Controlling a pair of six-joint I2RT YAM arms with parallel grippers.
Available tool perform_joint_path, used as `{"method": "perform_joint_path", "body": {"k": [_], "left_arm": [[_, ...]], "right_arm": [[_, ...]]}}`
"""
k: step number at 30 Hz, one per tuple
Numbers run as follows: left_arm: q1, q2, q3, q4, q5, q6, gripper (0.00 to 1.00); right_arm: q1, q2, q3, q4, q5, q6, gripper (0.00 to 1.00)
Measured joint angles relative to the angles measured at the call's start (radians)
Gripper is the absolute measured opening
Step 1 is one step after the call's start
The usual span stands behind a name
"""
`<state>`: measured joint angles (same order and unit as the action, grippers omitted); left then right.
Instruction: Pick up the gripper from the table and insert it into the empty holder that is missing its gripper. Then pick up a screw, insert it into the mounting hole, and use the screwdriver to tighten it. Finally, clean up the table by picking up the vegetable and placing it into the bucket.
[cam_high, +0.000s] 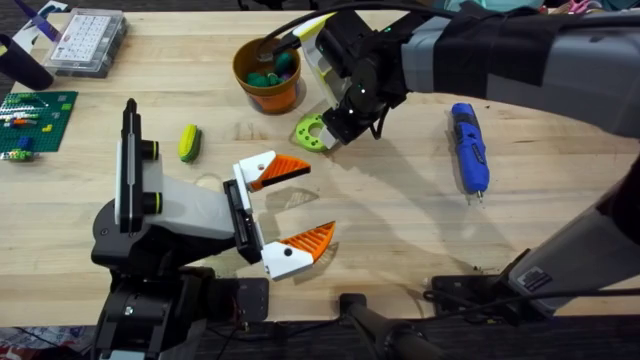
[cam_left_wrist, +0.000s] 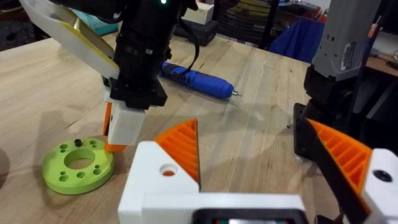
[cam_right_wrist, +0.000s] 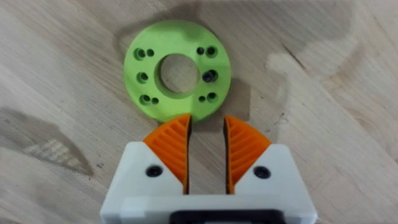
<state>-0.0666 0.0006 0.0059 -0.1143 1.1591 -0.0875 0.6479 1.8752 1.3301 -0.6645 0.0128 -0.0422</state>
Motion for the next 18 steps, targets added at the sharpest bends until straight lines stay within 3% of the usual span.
{"method": "perform_joint_path", "body": {"k": [18], "left_arm": [[0.0, 0.0, 0.0, -0.001, 0.0, 0.0, 0.987]], "right_arm": [[0.0, -0.04, 0.0, -0.017, -0.003, 0.0, 0.296]]}}
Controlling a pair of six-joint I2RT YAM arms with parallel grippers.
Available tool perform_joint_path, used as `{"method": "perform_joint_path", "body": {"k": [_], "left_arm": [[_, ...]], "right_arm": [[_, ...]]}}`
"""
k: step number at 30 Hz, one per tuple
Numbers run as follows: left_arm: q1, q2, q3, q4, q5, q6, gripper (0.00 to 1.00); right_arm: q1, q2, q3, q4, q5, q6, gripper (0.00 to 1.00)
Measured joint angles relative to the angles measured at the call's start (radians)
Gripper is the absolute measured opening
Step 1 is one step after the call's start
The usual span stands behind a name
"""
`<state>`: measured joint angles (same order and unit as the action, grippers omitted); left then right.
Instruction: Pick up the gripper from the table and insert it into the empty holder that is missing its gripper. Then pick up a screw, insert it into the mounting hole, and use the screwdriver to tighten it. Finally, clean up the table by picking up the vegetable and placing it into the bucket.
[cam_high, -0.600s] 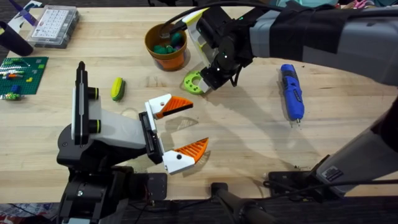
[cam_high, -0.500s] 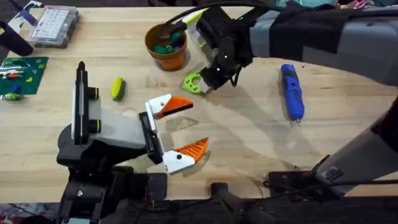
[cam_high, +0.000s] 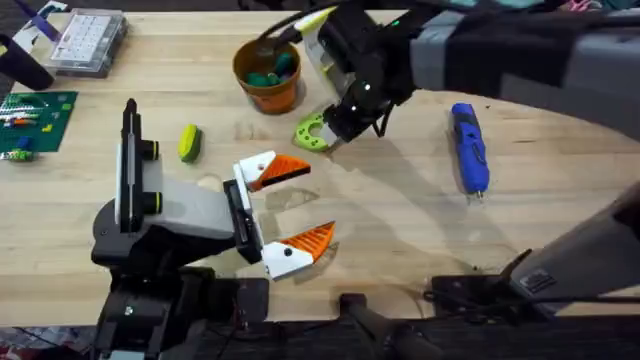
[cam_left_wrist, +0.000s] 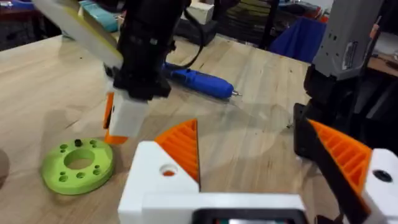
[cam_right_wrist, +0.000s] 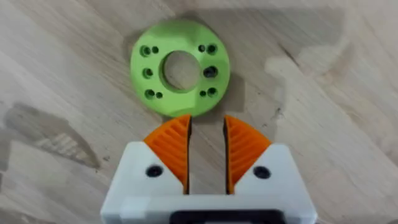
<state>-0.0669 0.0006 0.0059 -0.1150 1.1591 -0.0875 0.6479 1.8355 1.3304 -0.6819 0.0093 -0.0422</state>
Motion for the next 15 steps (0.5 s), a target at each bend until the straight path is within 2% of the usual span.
{"method": "perform_joint_path", "body": {"k": [15], "left_arm": [[0.0, 0.0, 0.0, 0.0, 0.0, 0.0, 0.987]], "right_arm": [[0.0, -0.146, 0.0, -0.045, -0.003, 0.0, 0.296]]}}
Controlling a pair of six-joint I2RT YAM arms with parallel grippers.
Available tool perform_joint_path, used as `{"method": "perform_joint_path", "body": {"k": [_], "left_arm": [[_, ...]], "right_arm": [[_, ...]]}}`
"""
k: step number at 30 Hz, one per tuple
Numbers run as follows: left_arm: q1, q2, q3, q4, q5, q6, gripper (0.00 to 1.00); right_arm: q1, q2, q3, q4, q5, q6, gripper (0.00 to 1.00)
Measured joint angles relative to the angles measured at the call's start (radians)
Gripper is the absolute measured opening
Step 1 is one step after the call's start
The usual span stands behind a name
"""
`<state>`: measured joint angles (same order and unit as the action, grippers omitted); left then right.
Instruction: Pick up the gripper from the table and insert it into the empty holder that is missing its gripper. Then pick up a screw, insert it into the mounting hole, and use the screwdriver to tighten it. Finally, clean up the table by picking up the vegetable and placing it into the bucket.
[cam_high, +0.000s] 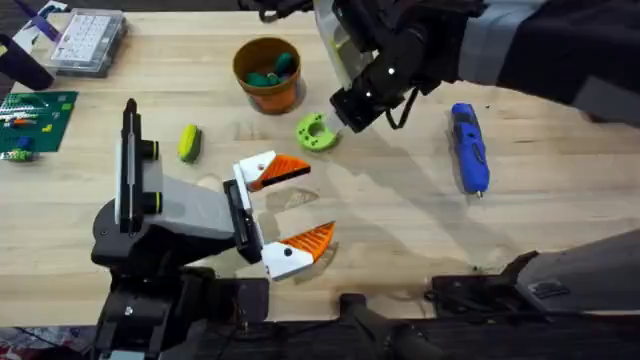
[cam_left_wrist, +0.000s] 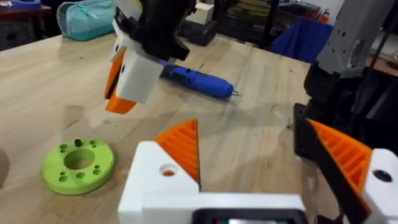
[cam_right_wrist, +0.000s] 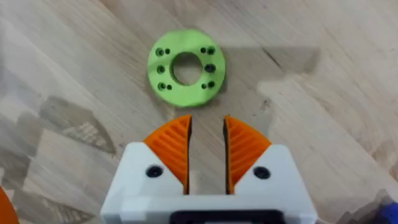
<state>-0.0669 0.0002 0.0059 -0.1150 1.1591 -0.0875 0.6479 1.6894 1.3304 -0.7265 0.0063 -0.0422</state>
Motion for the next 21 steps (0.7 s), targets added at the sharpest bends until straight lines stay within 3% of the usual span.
{"method": "perform_joint_path", "body": {"k": [21], "left_arm": [[0.0, 0.0, 0.0, 0.0, -0.001, 0.0, 0.987]], "right_arm": [[0.0, 0.084, 0.0, 0.175, 0.0, 0.0, 0.296]]}}
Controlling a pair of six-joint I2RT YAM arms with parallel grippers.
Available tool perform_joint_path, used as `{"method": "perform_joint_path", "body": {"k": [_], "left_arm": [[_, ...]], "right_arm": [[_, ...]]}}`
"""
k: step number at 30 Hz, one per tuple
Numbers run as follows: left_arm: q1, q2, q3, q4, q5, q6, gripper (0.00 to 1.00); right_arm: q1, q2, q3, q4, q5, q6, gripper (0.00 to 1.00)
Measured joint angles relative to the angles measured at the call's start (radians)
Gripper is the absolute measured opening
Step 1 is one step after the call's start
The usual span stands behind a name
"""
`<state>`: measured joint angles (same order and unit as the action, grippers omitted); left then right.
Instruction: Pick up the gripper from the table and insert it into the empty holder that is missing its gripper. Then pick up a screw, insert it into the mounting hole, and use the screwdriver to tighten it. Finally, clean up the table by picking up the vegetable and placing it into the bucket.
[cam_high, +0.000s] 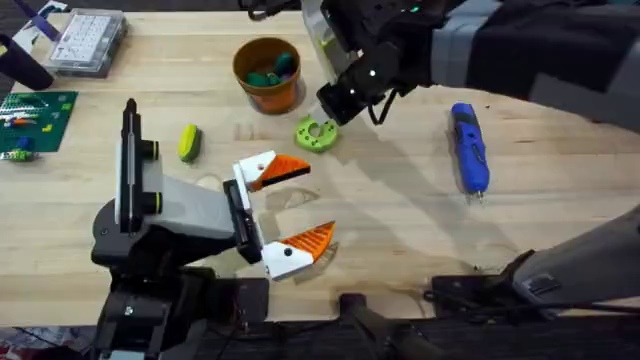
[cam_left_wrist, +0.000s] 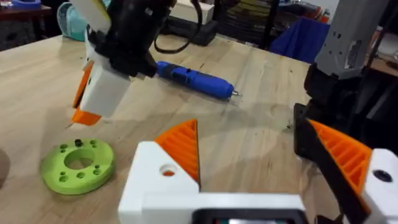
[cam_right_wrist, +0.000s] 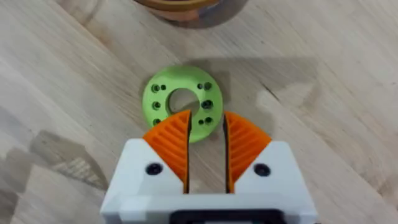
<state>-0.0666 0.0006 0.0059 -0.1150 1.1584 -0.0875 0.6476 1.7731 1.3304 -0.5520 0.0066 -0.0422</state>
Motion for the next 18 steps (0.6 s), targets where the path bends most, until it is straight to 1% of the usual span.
{"method": "perform_joint_path", "body": {"k": [10, 18], "left_arm": [[0.0, 0.0, 0.0, 0.0, 0.0, 0.0, 0.987], [0.0, 0.0, 0.0, 0.0, 0.0, 0.0, 0.987]], "right_arm": [[0.0, 0.088, 0.0, 0.035, 0.0, 0.0, 0.296], [0.0, 0.107, 0.0, 0.044, 0.0, 0.0, 0.296]]}}
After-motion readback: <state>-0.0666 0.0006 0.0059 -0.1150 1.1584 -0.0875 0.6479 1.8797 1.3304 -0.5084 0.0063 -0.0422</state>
